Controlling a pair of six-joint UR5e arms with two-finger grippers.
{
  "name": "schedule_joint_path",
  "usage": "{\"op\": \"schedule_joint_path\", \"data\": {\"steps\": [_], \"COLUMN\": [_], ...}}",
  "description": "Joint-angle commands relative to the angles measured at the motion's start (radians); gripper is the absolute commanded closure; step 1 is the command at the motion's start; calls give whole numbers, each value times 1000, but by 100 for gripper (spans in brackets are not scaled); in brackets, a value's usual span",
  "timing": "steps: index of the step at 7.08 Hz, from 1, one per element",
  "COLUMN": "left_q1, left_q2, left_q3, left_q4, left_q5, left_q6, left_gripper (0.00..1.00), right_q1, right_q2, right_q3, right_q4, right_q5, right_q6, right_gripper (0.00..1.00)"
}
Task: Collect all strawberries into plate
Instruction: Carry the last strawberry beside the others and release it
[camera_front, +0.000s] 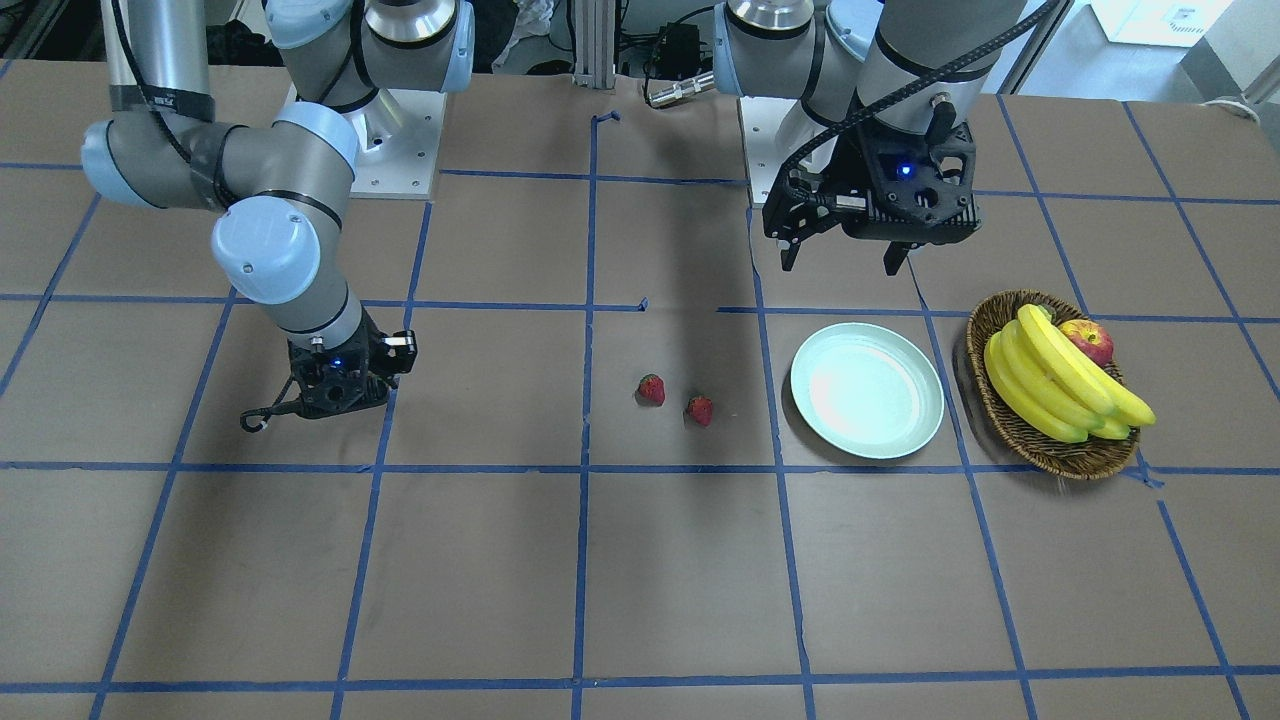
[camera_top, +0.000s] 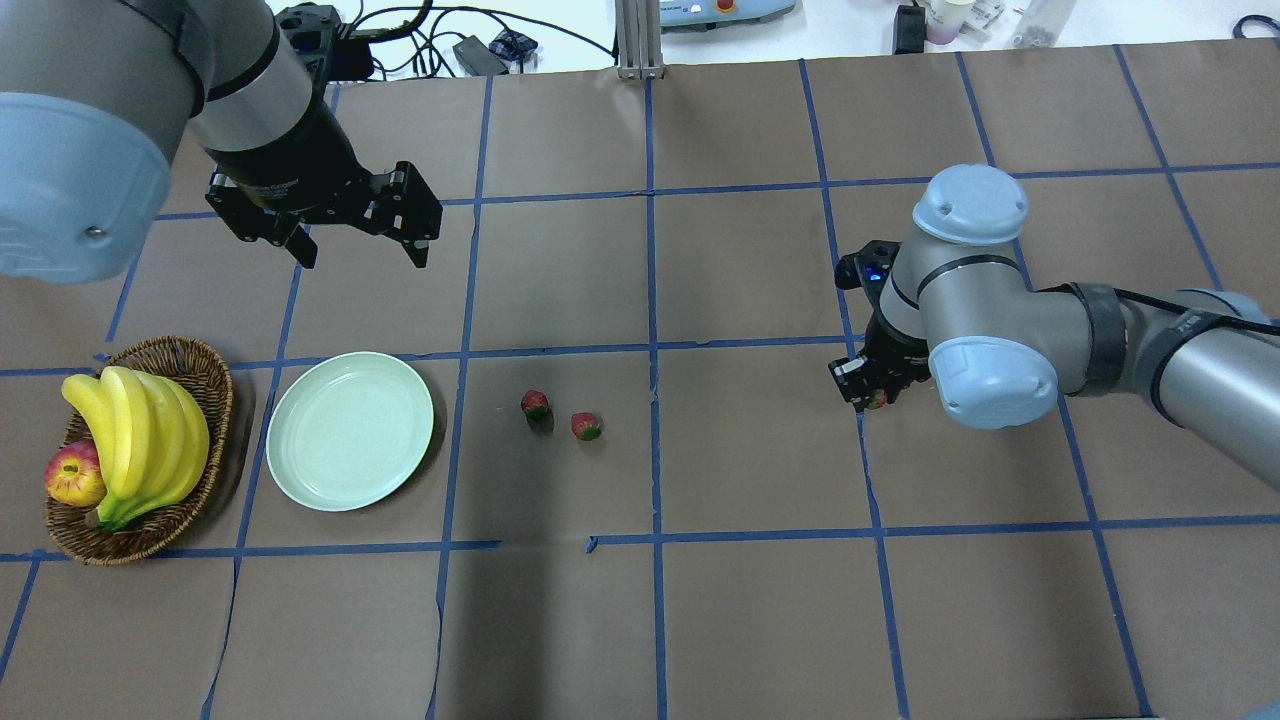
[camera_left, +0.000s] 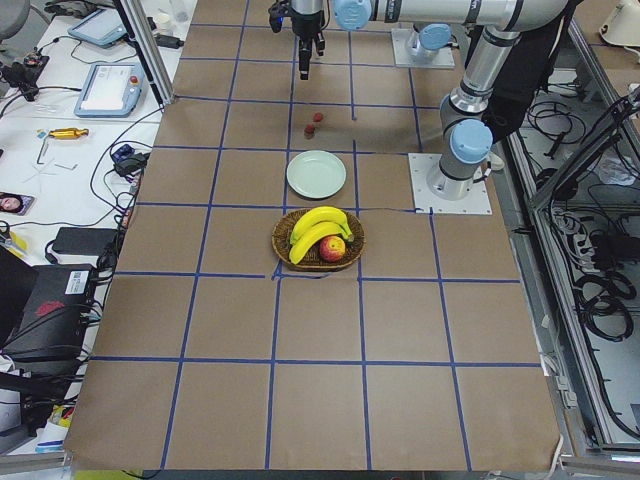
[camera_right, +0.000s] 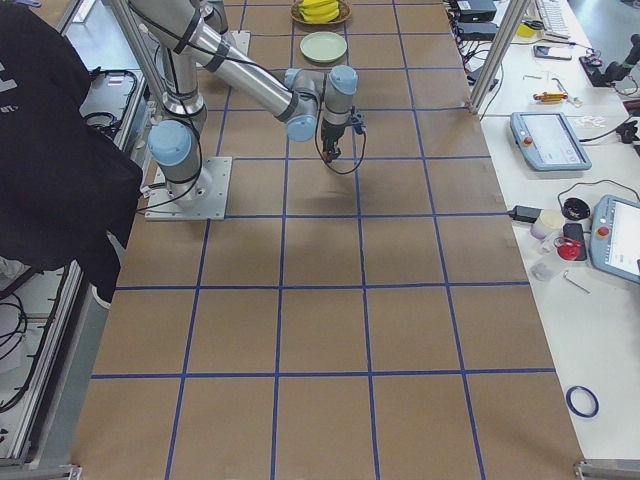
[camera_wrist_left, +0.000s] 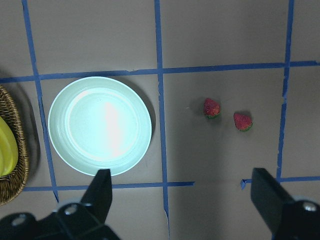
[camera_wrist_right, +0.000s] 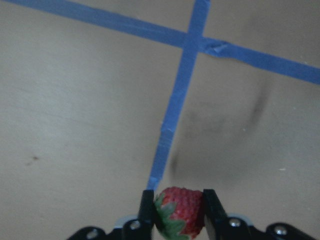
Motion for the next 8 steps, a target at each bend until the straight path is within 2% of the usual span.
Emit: {"op": "schedule_joint_path", "data": {"steps": [1,4,6,8], "left_q1": [0,0,0,0], "left_q2": [0,0,0,0], "left_q3": [0,0,0,0], "left_q4": [0,0,0,0], "left_q5": [0,0,0,0], "left_q6": [0,-2,-2,-2], "left_gripper": [0,0,0,0], "right_q1": [139,319,394,435], "right_q2": [89,208,245,297], "right_q3": [-105,-274,-319,-359], "right_q4": [-31,-34,-59,-57], "right_q5": [94,107,139,146], "right_q6": [255,533,647,679], "right_gripper": [82,82,82,81]}}
